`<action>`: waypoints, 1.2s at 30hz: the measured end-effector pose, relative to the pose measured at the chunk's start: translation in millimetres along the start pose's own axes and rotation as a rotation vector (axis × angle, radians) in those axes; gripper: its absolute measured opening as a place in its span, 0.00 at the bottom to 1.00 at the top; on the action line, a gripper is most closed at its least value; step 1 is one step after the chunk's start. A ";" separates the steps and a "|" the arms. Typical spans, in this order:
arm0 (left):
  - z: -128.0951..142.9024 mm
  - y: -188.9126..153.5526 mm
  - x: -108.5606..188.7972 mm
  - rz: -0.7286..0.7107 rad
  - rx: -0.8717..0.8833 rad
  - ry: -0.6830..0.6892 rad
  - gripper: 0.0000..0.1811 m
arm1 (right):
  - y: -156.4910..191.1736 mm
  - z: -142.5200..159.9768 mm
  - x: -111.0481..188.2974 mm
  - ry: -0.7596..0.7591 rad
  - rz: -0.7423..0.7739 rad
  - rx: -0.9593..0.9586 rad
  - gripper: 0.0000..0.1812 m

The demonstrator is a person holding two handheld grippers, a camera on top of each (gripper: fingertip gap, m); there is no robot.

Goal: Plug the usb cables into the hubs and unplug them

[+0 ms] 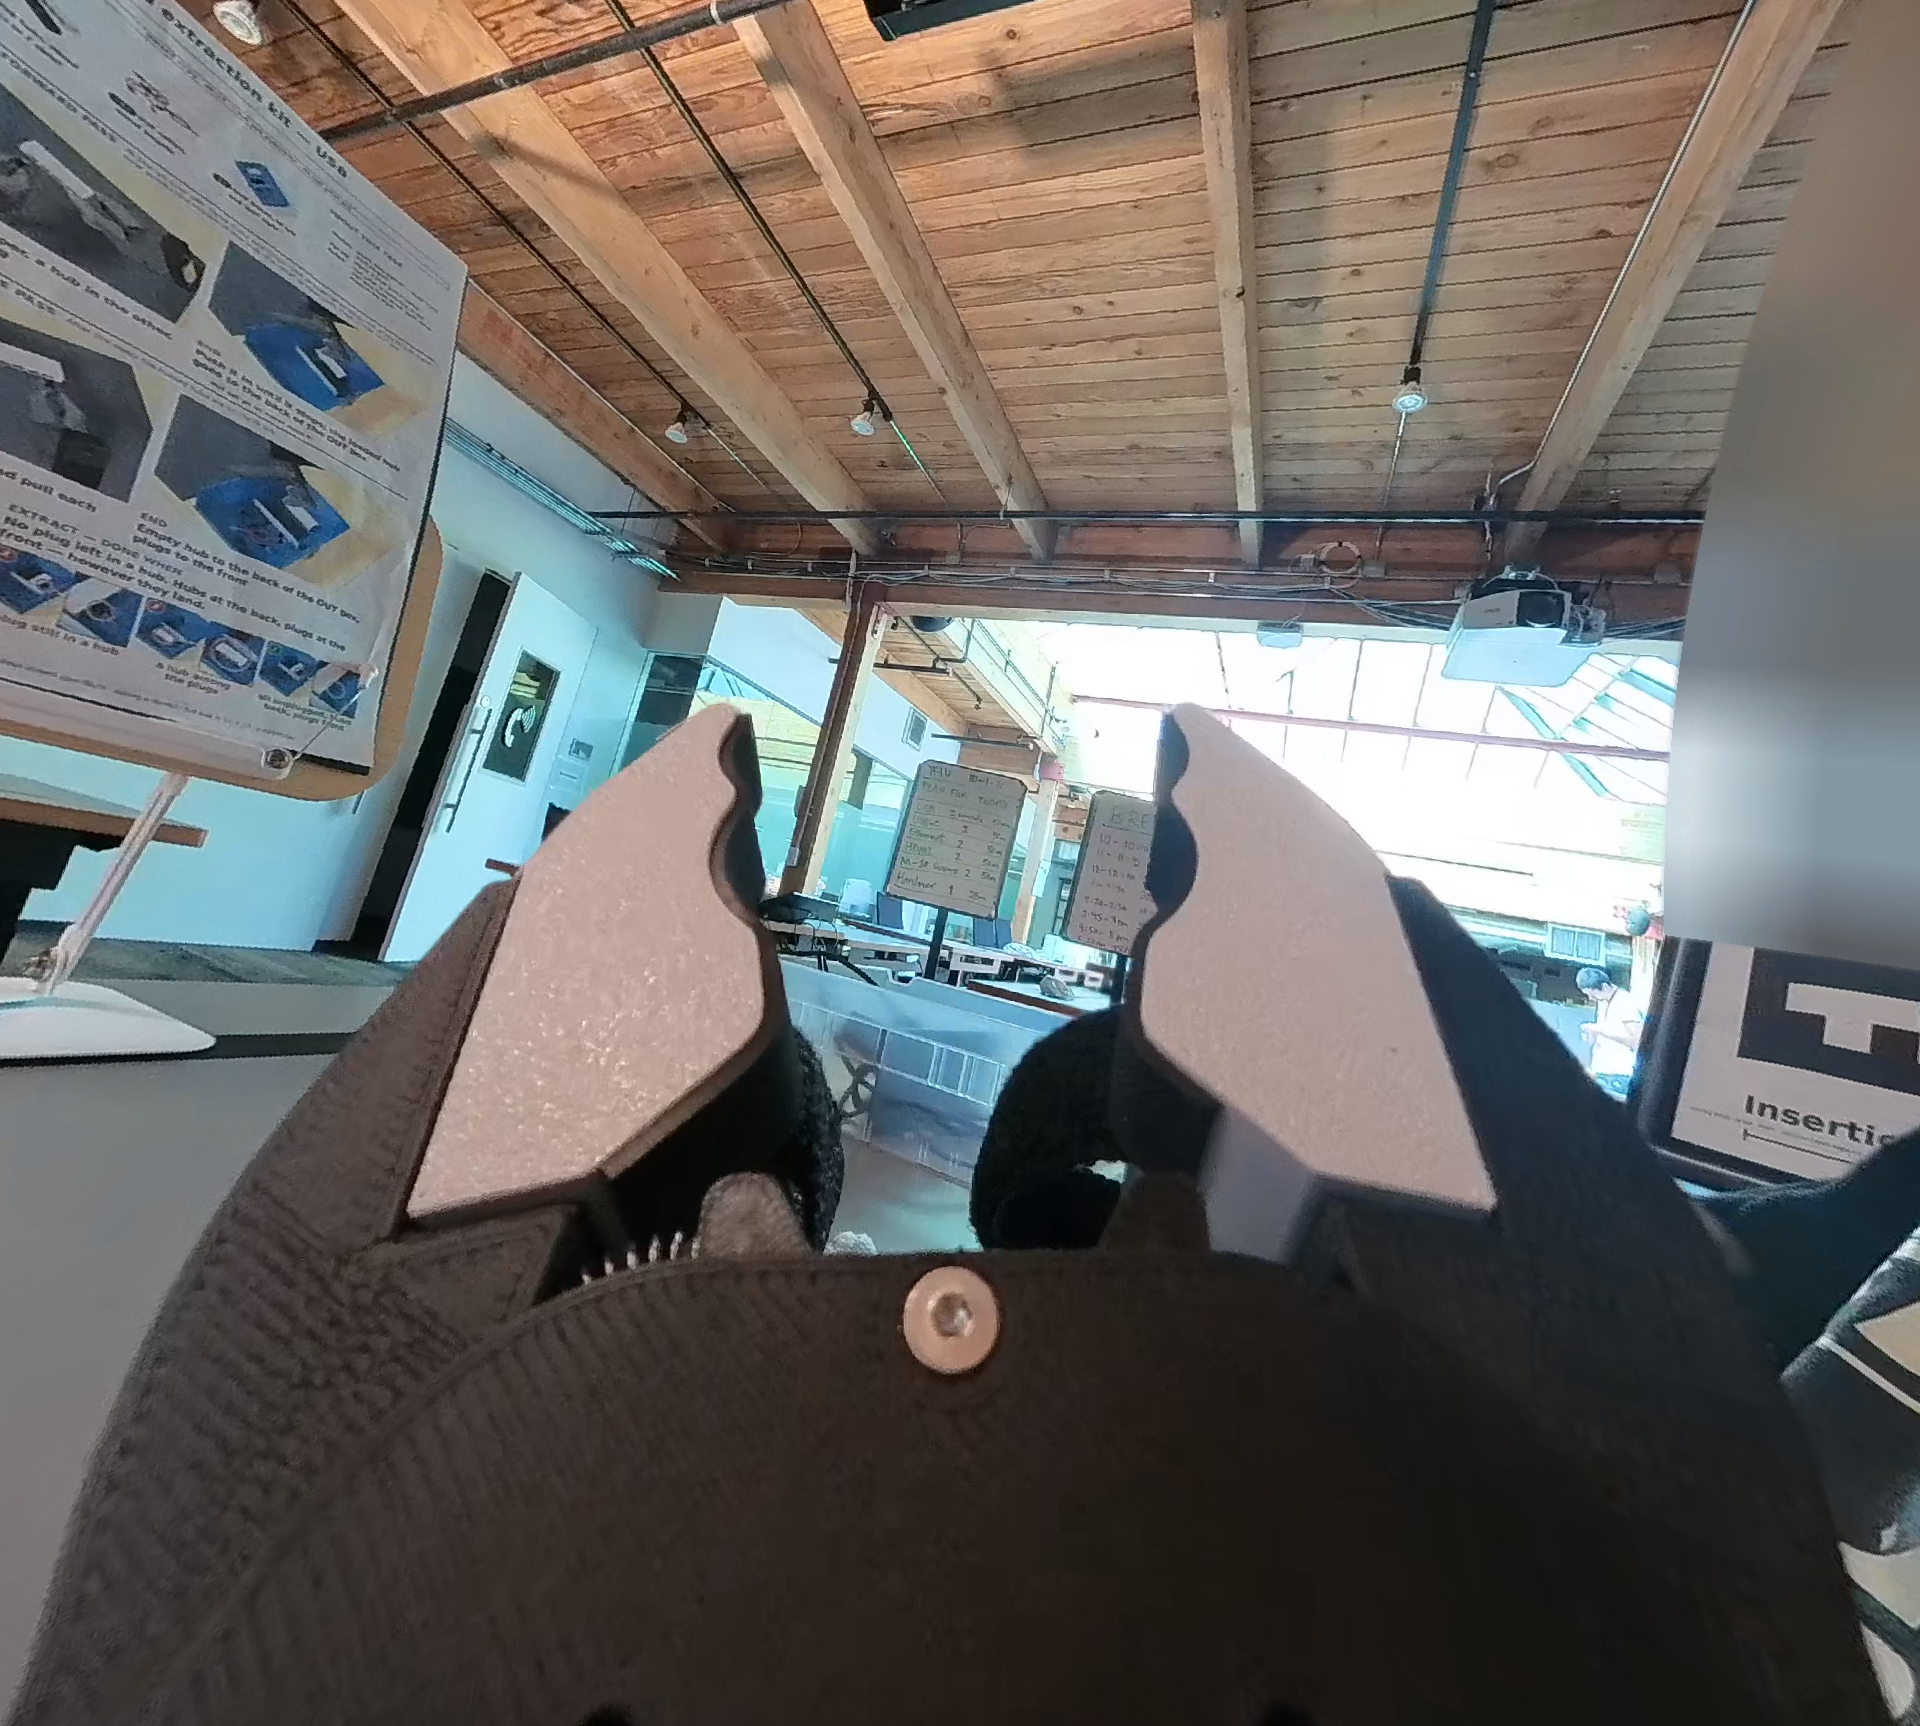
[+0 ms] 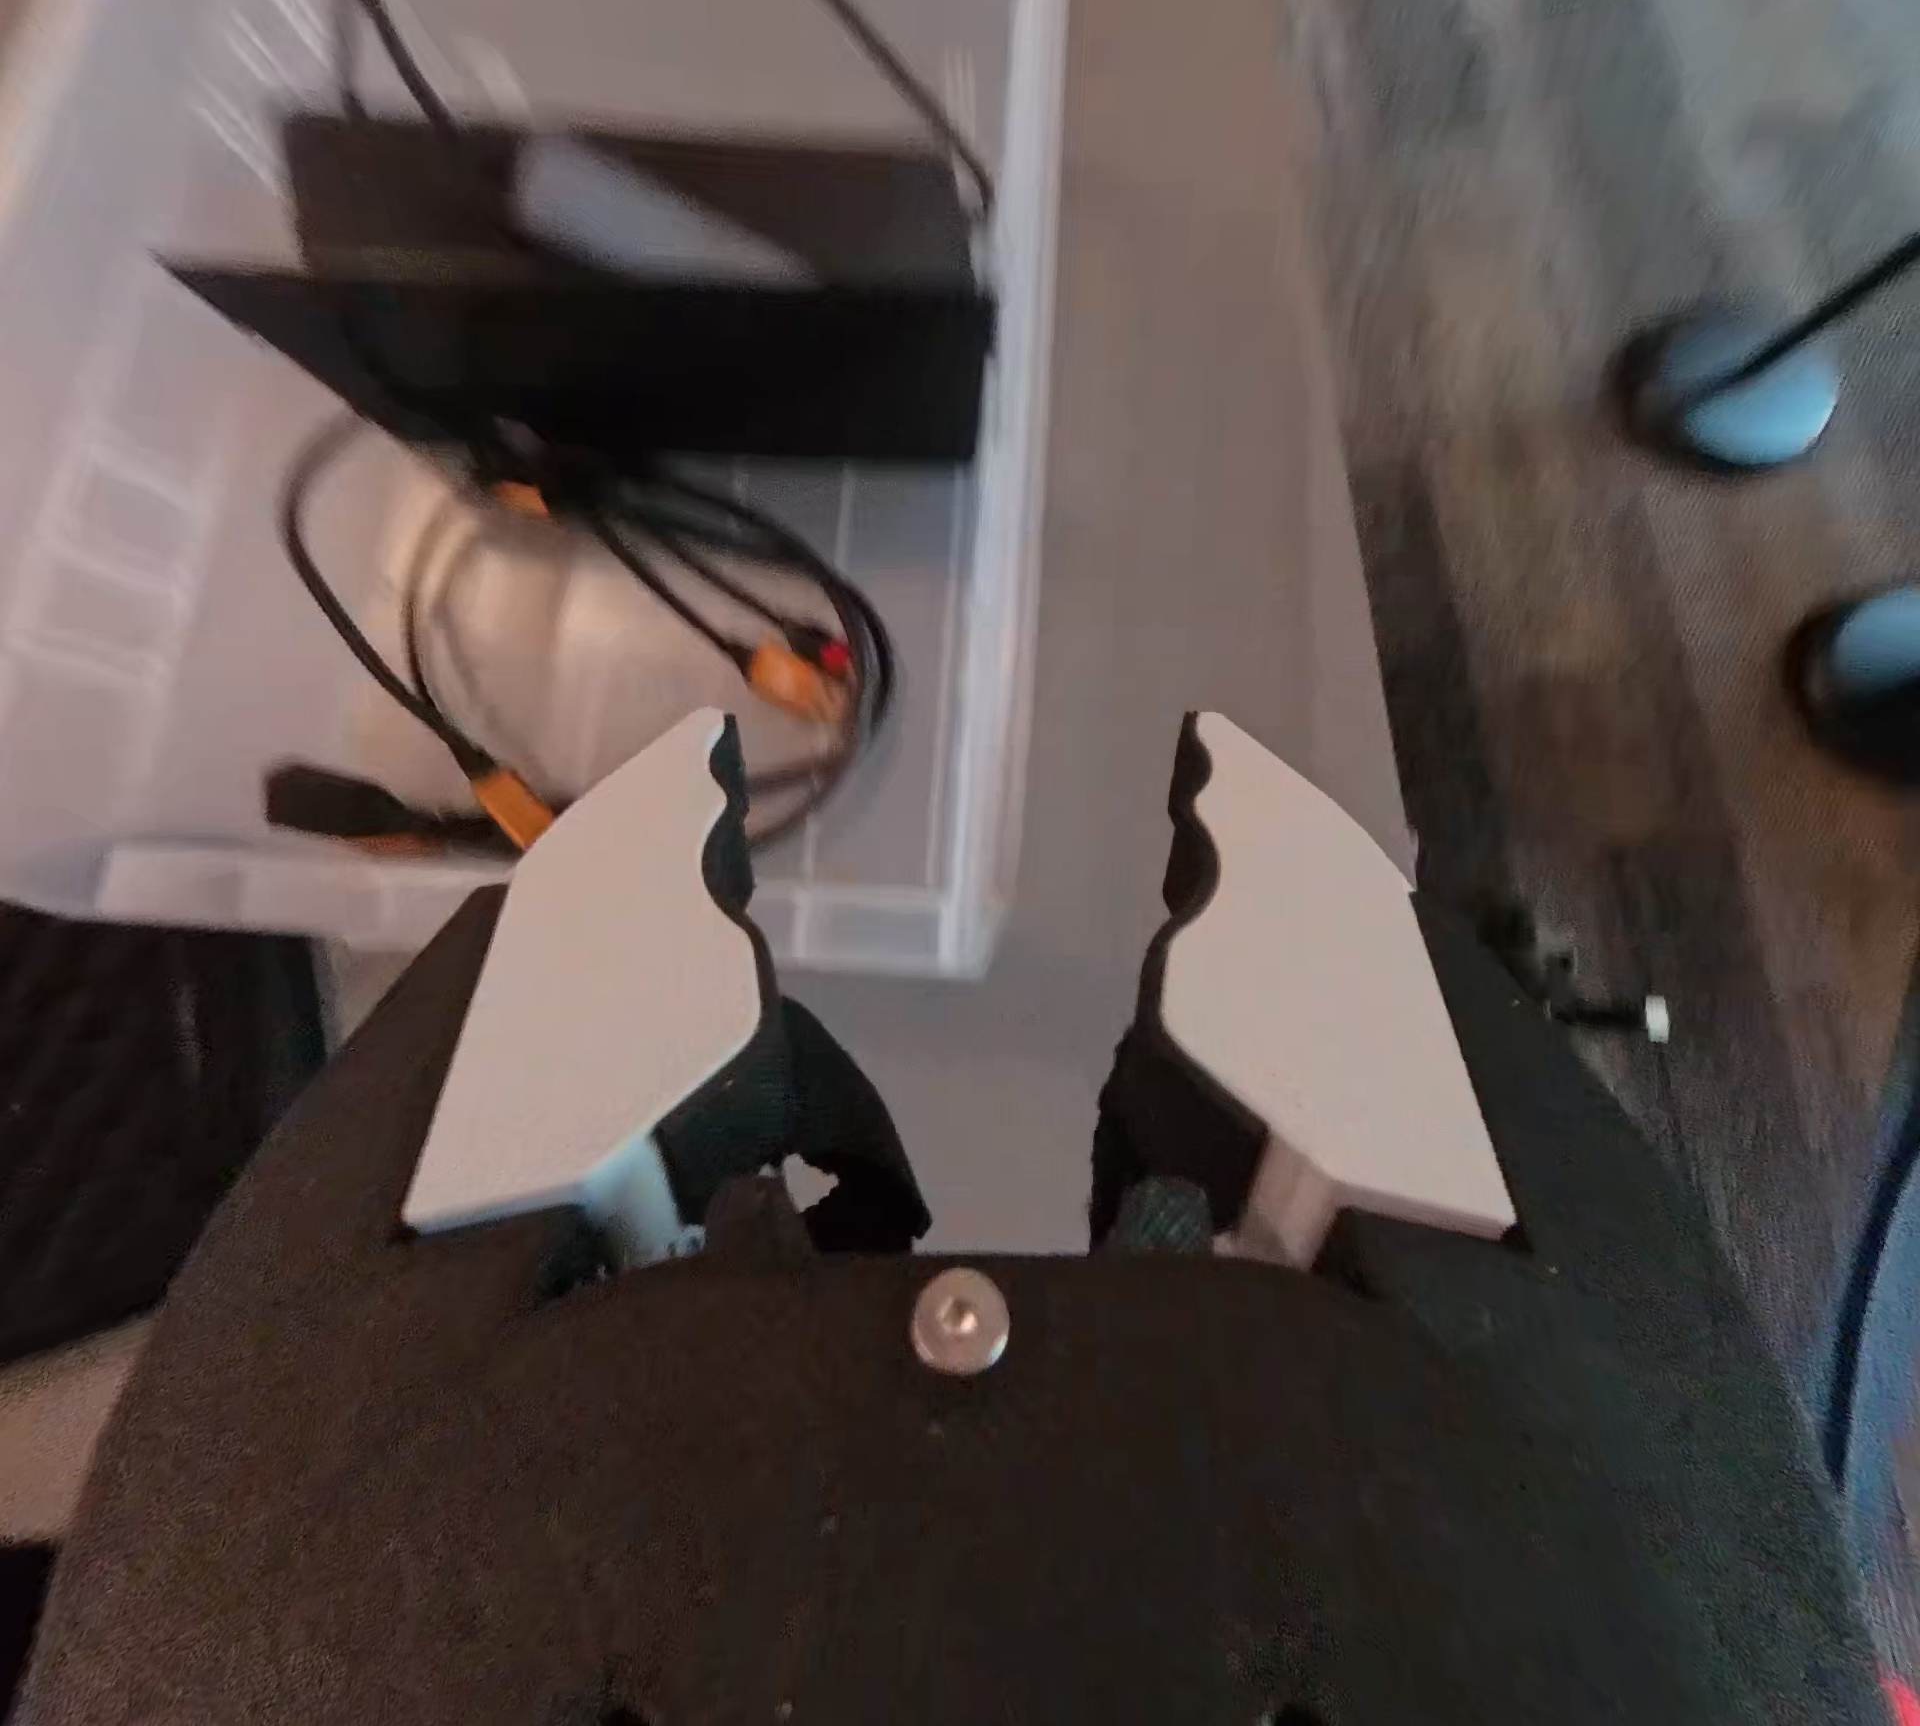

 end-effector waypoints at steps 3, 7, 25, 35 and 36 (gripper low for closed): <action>1.4 -0.5 0.0 0.002 -0.002 0.008 0.40 | -16.5 23.4 -2.4 0.077 -0.013 -0.037 0.36; 2.6 0.6 -0.4 -0.001 0.004 0.015 0.40 | -3.5 23.6 -13.9 0.029 -0.190 0.001 0.07; 5.0 -0.7 -0.8 0.008 0.026 0.027 0.40 | 176.2 -7.5 -74.2 0.128 -0.344 0.669 0.11; 6.6 -2.9 -1.5 0.010 -0.017 0.049 0.39 | 326.9 5.5 -66.5 0.073 -0.501 0.794 0.15; 8.0 -3.6 -1.9 0.010 -0.040 0.064 0.39 | 342.8 6.6 -64.3 0.031 -0.568 0.796 0.20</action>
Point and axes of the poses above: each gripper's, where its closed fingertips meet, x back along the fingers, z out of its underside, y = z × x across the jaws, the point moved 4 cm from there along x, back along the fingers, and after that the axes turned 11 degrees about -y, right-handed, at the moved point
